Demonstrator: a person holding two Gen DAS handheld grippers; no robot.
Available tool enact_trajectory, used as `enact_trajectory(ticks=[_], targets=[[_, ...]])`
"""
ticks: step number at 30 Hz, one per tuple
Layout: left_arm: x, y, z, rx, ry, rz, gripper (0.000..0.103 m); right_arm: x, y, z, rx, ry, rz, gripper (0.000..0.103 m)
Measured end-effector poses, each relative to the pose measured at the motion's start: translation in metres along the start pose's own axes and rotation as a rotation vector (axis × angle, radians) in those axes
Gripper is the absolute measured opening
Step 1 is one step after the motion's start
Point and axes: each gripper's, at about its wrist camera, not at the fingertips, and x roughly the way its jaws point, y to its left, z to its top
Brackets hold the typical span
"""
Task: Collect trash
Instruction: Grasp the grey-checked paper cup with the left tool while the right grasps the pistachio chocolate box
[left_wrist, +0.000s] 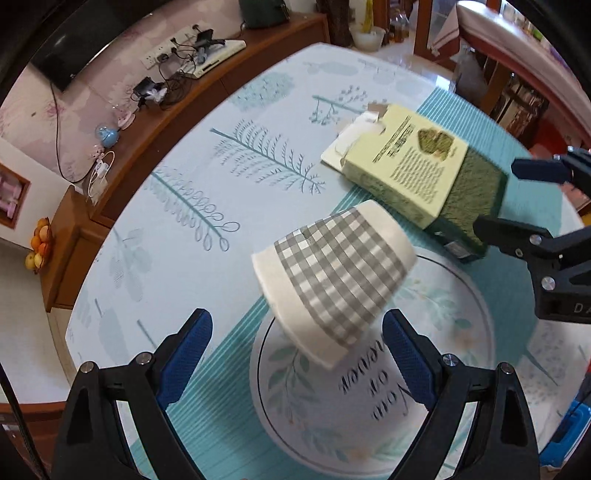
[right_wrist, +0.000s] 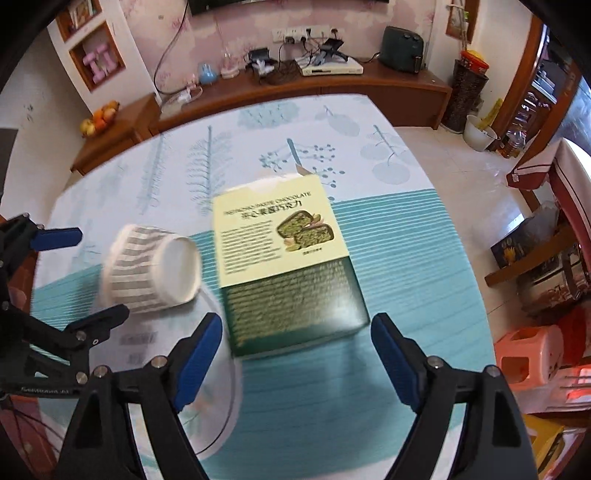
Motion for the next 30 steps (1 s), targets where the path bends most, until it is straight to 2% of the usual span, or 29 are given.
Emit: enact_trajectory(ticks=[4, 11, 15, 19, 23, 24, 25, 26, 30], targets=[[0.016, -0.008, 0.004, 0.041, 0.010, 0.028, 0.093, 0.010, 0.001, 0.007, -0.009, 0.000, 0.022, 0.093], [0.032, -0.015, 0.006, 0.043, 0.028, 0.064, 0.093, 0.023, 0.013, 0.018, -0.050, 0.010, 0.030, 0.096], [0.032, -0.014, 0.008, 0.031, 0.013, 0.062, 0.092, 0.031, 0.022, 0.018, -0.105, 0.040, 0.000, 0.097], [0.029, -0.014, 0.009, 0.028, 0.008, 0.018, 0.073, 0.042, 0.019, 0.016, -0.085, 0.082, 0.005, 0.097], [0.027, -0.013, 0.005, 0.013, 0.010, -0.017, 0.064, 0.042, 0.012, 0.011, -0.039, 0.090, 0.031, 0.096], [0.026, -0.013, 0.004, 0.013, 0.007, -0.026, 0.059, 0.041, 0.011, 0.009, -0.031, 0.088, 0.042, 0.096], [0.025, -0.013, 0.002, 0.012, 0.004, -0.036, 0.014, 0.038, 0.009, 0.007, -0.022, 0.085, 0.051, 0.095], [0.025, -0.012, 0.000, 0.007, 0.019, -0.045, 0.010, 0.036, 0.008, 0.004, -0.014, 0.079, 0.058, 0.095], [0.015, -0.005, -0.009, -0.047, 0.011, -0.105, 0.007, 0.024, 0.002, -0.009, 0.031, 0.062, 0.082, 0.095]])
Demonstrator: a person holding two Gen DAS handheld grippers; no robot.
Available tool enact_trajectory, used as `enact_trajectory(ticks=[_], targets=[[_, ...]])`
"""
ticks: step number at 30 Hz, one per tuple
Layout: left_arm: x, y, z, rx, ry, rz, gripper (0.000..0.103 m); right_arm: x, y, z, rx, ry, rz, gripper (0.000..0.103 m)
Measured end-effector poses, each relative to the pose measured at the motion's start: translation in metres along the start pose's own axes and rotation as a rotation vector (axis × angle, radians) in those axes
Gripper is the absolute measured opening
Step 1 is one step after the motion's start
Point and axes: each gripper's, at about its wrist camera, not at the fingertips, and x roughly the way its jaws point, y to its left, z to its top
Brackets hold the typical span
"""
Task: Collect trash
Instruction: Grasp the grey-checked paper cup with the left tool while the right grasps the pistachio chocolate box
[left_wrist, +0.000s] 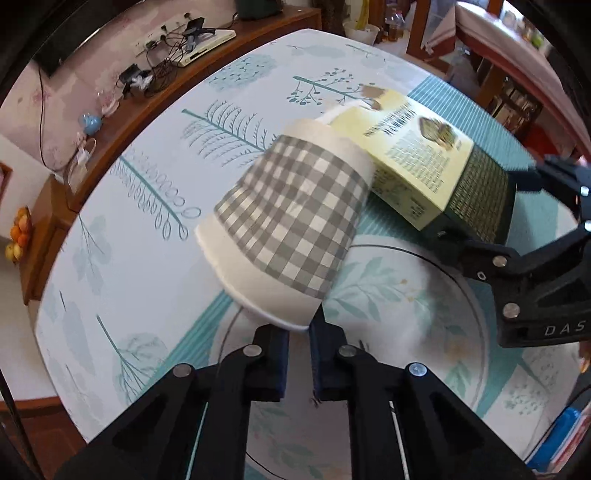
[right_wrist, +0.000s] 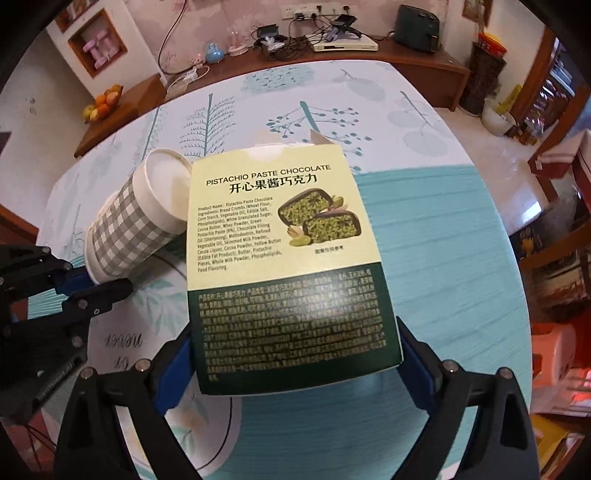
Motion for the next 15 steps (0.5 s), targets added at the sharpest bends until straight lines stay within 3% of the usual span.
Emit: enact_trajectory(ticks=[7, 15], targets=[[-0.031, 0.003, -0.024, -0.075, -0.030, -0.126, 0.002, -0.025, 0.002, -0.031, 0.058, -0.020, 0.061, 0.094], [-0.070, -0.019, -0.067, -0.064, -0.037, -0.173, 0.002, -0.054, 0.002, -0.067, 0.087, -0.038, 0.092, 0.094]])
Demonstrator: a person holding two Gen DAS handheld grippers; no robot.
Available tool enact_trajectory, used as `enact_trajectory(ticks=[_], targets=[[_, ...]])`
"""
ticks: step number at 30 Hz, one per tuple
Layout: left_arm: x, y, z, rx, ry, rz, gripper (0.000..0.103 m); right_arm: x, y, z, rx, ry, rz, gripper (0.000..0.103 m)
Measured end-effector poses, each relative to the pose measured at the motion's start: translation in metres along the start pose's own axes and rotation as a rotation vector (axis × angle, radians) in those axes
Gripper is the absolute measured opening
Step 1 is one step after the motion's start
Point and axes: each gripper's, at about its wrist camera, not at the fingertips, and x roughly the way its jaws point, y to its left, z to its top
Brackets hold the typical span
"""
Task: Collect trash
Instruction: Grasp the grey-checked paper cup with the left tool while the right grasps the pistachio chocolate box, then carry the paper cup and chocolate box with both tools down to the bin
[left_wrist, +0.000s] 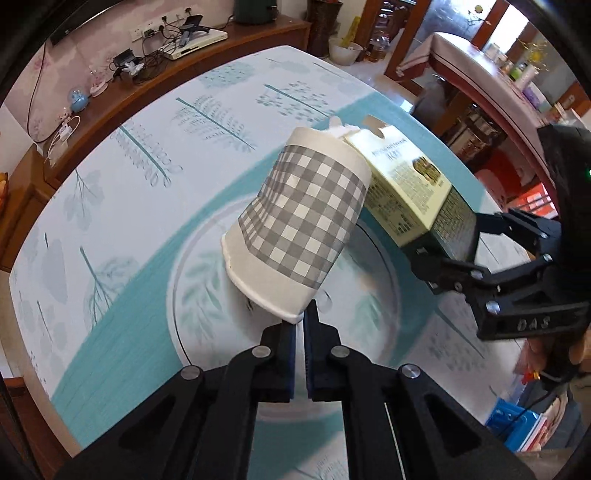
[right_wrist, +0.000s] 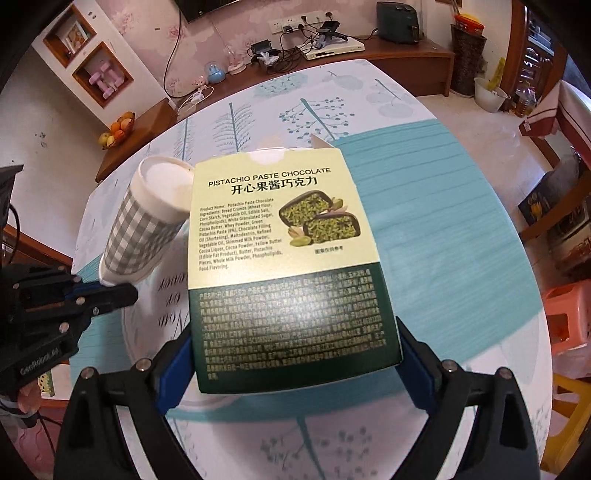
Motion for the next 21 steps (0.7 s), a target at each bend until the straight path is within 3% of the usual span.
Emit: enact_trajectory(ticks=[13, 21], targets=[[-0.059, -0.064, -0.069, -0.013, -0.059, -0.011, 0.002, -0.047, -0.009, -0.058, 0.003, -0.013, 0.059, 0.094], [-0.098, -0.124, -0.123, -0.119, -0.144, 0.038, 0.002, -0.092, -0.022, -0.098, -0.114, -0.048, 0.131, 0.094]])
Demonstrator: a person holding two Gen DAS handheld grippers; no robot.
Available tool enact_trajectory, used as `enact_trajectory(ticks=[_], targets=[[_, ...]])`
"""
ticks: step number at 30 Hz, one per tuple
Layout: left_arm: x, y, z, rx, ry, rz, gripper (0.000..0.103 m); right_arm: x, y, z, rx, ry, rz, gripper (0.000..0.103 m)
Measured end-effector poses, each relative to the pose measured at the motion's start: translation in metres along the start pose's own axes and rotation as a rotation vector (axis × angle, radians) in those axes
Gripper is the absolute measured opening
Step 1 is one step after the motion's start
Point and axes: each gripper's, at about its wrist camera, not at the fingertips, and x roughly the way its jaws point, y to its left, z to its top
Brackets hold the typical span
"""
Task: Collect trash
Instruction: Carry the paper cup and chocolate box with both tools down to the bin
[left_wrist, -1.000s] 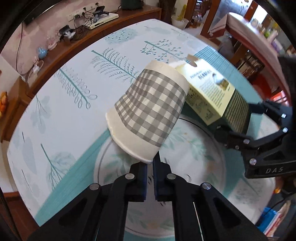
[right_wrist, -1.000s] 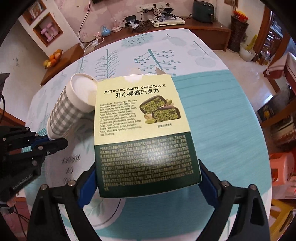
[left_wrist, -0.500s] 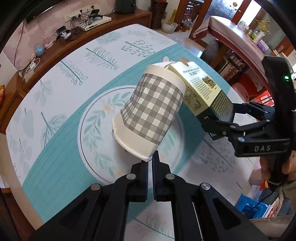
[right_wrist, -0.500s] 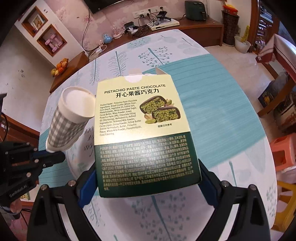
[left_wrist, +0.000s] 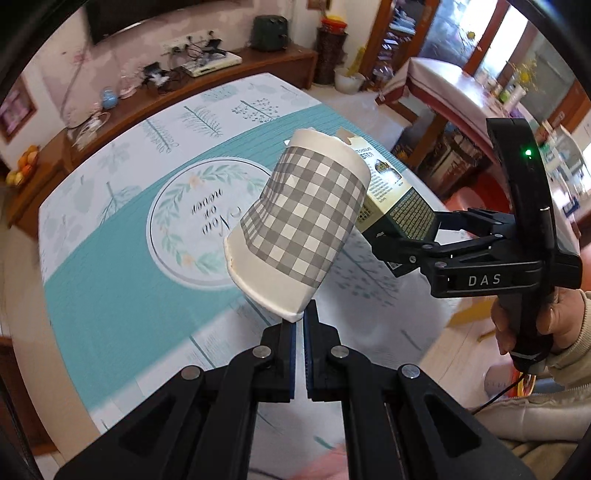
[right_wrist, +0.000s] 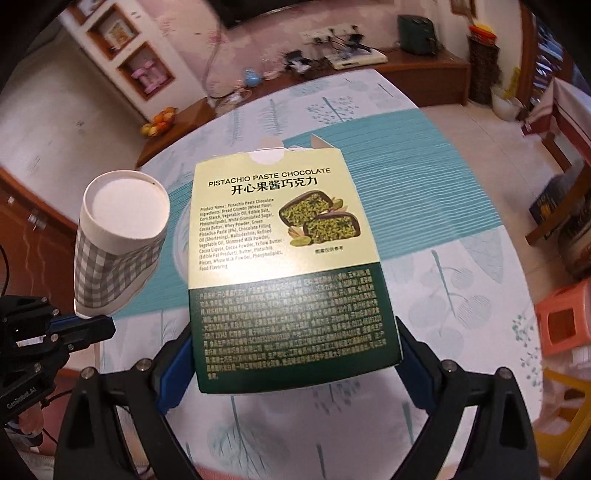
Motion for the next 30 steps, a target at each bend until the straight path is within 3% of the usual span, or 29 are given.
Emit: enact_trajectory(ticks=[5, 12, 21, 30], targets=[[-0.026, -0.045, -0.045, -0.098, -0.062, 0.043, 0.002, -0.042, -0.004, -0.035, -0.097, -0.017, 0.073, 0.094], [-0.046, -0.111, -0.113, -0.235, -0.104, 0.063, 0.002, -0.081, -0.017, -0.093, -0.169, 0.024, 0.129, 0.094], [-0.065, -0.162, -0.175, -0.271, -0.074, 0.089, 0.002, -0.103, -0.028, -0.161, -0.137, 0.104, 0.192, 0.094], [-0.036, -0.185, -0.233, -0.297, 0.029, 0.069, 0.002, -0.088, -0.043, -0.237, -0.027, 0.207, 0.200, 0.094]])
